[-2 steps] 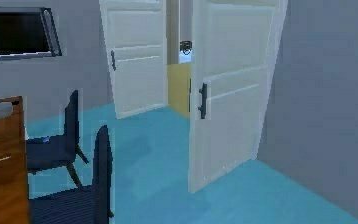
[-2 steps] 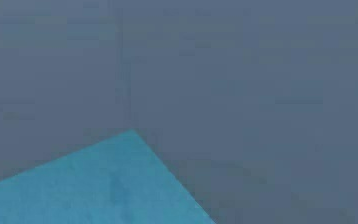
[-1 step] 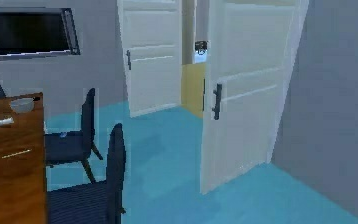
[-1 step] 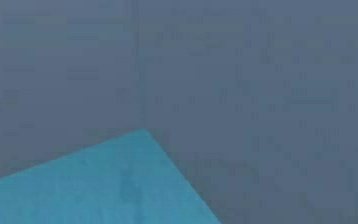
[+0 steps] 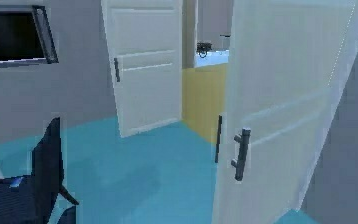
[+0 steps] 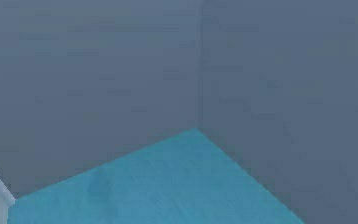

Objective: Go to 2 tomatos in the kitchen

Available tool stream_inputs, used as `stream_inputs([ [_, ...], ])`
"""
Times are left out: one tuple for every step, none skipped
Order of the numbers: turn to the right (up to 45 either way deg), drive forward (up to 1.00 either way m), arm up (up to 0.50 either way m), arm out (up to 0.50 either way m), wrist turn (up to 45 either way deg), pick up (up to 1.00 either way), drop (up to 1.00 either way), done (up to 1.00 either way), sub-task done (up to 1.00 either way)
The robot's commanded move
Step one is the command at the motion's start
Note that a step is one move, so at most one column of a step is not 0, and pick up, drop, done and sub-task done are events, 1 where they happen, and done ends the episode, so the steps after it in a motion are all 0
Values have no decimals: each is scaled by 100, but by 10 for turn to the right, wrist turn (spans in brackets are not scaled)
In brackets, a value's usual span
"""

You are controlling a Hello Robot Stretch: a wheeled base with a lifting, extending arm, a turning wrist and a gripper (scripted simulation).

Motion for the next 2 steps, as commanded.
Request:
stream_inputs([
  [60, 0, 0, 0, 0, 0, 0, 0, 0],
  [0, 65, 0, 0, 0, 0, 0, 0, 0],
])
